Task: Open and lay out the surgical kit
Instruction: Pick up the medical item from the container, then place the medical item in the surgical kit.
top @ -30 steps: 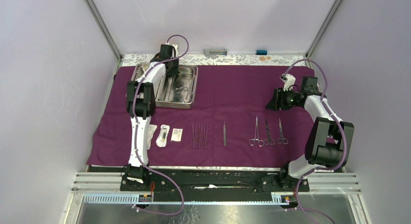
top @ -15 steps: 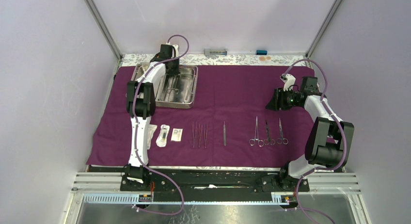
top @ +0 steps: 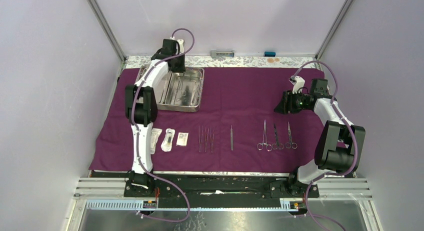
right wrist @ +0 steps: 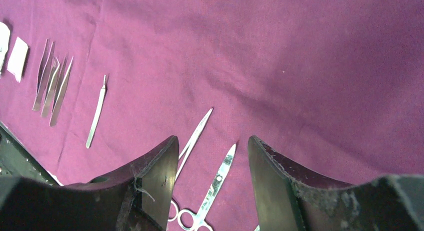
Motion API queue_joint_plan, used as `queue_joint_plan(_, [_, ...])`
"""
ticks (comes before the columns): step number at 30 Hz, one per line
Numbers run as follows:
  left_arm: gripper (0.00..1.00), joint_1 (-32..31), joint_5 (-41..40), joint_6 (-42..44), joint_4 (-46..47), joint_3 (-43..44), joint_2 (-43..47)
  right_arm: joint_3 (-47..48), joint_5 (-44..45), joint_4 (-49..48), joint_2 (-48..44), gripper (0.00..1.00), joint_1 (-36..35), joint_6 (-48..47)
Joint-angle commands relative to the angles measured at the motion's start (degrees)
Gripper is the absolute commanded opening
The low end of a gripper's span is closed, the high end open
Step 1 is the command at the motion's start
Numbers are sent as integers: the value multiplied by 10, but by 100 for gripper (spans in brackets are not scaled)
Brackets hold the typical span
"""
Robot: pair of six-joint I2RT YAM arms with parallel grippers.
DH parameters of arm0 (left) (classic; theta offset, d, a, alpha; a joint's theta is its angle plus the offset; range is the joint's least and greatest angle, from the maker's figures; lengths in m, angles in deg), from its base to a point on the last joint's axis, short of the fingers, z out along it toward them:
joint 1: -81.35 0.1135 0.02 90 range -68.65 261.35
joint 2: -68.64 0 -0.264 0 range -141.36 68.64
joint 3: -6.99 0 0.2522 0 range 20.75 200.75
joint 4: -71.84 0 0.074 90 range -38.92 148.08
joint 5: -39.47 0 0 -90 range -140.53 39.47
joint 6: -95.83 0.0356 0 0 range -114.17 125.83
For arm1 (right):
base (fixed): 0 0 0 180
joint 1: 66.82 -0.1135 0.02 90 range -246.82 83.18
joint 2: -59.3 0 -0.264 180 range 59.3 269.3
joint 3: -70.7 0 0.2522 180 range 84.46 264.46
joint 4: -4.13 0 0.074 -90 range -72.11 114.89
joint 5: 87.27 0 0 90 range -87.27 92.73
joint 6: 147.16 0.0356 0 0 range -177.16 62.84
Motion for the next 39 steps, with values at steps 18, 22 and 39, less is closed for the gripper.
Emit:
queue_joint_plan(18, [0, -49, 46, -28, 23, -65, 204, 109, -65, -107, -5, 59, -152, 95])
queue_joint_plan(22, [0, -64, 31, -22, 44, -101, 227, 123, -59, -119, 10, 59, -182, 103])
queue_joint_plan(39, [0, -70, 5, 8, 48, -111, 236, 114, -55, -141, 22, 59, -205, 105])
